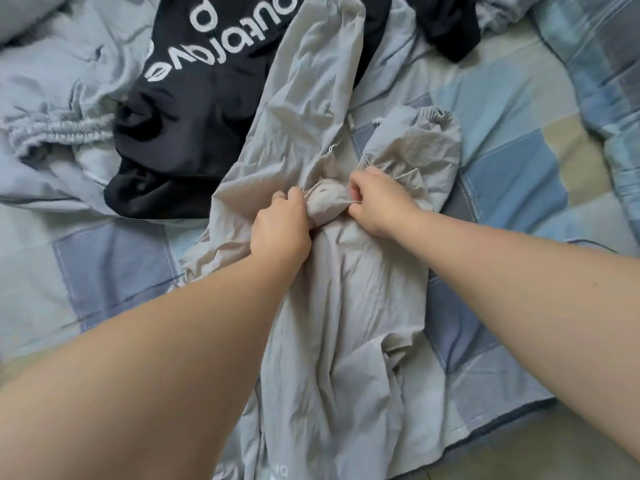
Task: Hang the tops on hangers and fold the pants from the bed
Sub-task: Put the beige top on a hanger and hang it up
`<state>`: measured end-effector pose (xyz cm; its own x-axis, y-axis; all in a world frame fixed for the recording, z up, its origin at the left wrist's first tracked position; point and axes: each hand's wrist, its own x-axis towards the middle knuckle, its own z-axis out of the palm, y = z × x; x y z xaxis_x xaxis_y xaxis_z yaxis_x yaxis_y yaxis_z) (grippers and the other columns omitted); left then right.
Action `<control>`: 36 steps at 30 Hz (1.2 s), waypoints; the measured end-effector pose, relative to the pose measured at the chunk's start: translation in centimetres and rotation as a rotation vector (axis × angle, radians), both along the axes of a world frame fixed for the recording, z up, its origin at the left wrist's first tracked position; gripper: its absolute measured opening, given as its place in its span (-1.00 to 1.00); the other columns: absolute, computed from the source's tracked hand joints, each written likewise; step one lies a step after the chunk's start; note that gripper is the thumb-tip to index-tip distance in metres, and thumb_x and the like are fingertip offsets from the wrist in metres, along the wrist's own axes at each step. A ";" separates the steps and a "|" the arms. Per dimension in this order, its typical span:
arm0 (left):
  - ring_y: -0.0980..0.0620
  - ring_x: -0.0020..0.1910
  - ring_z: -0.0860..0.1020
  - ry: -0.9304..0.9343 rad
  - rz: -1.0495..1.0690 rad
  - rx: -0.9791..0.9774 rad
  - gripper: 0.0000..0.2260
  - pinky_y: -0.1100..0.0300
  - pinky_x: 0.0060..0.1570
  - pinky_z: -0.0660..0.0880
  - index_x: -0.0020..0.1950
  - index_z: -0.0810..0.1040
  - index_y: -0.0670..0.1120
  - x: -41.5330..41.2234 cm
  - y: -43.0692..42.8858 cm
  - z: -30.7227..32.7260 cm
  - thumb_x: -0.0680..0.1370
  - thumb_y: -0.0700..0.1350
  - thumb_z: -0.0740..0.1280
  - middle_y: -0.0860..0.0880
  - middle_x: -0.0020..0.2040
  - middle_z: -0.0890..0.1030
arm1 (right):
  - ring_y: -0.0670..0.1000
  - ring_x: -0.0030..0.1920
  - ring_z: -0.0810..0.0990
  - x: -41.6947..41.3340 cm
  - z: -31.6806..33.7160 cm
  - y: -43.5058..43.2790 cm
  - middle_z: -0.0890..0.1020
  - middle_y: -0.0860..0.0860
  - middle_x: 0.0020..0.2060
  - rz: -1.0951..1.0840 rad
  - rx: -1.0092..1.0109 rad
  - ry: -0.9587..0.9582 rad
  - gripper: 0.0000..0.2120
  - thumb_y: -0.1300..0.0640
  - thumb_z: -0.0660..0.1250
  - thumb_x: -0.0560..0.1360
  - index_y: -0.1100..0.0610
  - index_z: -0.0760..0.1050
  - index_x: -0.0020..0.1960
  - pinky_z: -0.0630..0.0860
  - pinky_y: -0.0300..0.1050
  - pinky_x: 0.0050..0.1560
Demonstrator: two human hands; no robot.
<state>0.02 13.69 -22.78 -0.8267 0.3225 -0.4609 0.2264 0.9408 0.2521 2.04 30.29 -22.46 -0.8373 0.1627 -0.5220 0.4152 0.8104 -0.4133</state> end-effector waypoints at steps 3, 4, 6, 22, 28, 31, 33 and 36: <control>-0.35 -0.05 0.54 -0.035 0.000 -0.001 -0.80 -0.04 -0.20 0.32 0.15 0.41 -0.16 0.2 -0.2 0.6 0.54 -0.30 0.21 -0.19 0.19 0.40 | 0.10 -0.07 0.44 -0.3 0.7 0.4 0.43 0.00 -0.15 0.001 -0.015 0.001 -0.80 0.27 0.29 0.45 0.04 0.33 -0.23 0.24 -0.14 -0.14; -0.33 -0.09 0.53 -0.045 -0.007 0.005 -0.80 -0.04 -0.20 0.33 0.14 0.43 -0.15 0.4 -0.4 0.8 0.53 -0.30 0.20 -0.18 0.19 0.40 | 0.10 -0.09 0.45 -0.1 0.9 0.4 0.45 0.00 -0.17 -0.004 -0.028 -0.006 -0.85 0.27 0.29 0.44 0.06 0.37 -0.16 0.22 -0.14 -0.17; -0.30 -0.11 0.53 -0.066 -0.047 0.026 -0.80 -0.07 -0.11 0.43 0.12 0.48 -0.14 1.0 -0.9 1.4 0.51 -0.27 0.22 -0.15 0.19 0.41 | 0.10 -0.11 0.46 0.9 1.3 0.1 0.48 0.01 -0.14 0.010 -0.043 -0.030 -0.78 0.27 0.29 0.45 0.07 0.39 0.06 0.27 -0.12 -0.17; -0.08 0.24 0.49 -0.285 0.033 0.282 -0.77 -0.04 0.09 0.52 0.07 0.66 -0.10 16.9 -12.5 16.8 0.47 -0.17 0.30 0.01 0.29 0.52 | 0.17 0.05 0.56 18.5 20.1 -8.0 0.63 0.14 -0.03 -0.089 -0.225 0.127 -0.88 0.34 0.37 0.37 0.22 0.46 -0.15 0.45 0.08 0.08; -0.13 0.50 0.30 -0.099 0.009 0.504 -0.80 -0.06 0.41 0.29 0.03 0.71 -0.05 18.4 -16.5 31.6 0.44 -0.17 0.38 -0.07 0.46 0.46 | 0.08 -0.20 0.51 19.9 37.2 -12.3 0.57 0.02 -0.30 -0.132 -0.239 0.338 -0.87 0.36 0.35 0.39 0.19 0.44 -0.22 0.33 -0.03 -0.18; -0.09 0.50 0.31 0.095 -0.020 0.665 -0.98 -0.06 0.43 0.25 -0.22 0.65 -0.13 18.5 -18.1 38.6 0.41 -0.21 0.43 -0.03 0.42 0.49 | -0.04 -0.35 0.37 19.9 45.7 -14.1 0.47 -0.06 -0.39 -0.121 -0.278 0.383 -0.85 0.34 0.32 0.40 0.13 0.41 -0.25 0.26 -0.05 -0.28; 0.16 0.50 0.25 0.243 -0.022 0.783 -0.83 0.04 0.45 0.25 -0.36 0.52 -0.16 18.5 -18.8 42.9 0.41 -0.22 0.43 0.07 0.36 0.50 | -0.08 -0.33 0.39 19.6 51.5 -15.5 0.49 -0.09 -0.36 -0.100 -0.302 0.449 -0.85 0.27 0.25 0.35 0.04 0.36 -0.28 0.30 -0.07 -0.27; 0.29 0.33 0.39 0.338 0.007 0.899 -0.75 0.07 0.39 0.34 -0.40 0.41 -0.18 17.9 -20.0 49.1 0.42 -0.28 0.41 0.11 0.19 0.59 | 0.06 -0.23 0.52 19.1 59.0 -16.9 0.60 -0.03 -0.27 -0.055 -0.316 0.586 -0.92 0.25 0.20 0.31 0.18 0.44 -0.21 0.43 0.00 -0.19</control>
<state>17.93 -6.33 26.29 -0.8738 0.4339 0.2196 0.4147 0.4289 0.8025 21.18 13.40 36.50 -0.9918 0.1268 -0.0130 0.0869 0.5974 -0.7972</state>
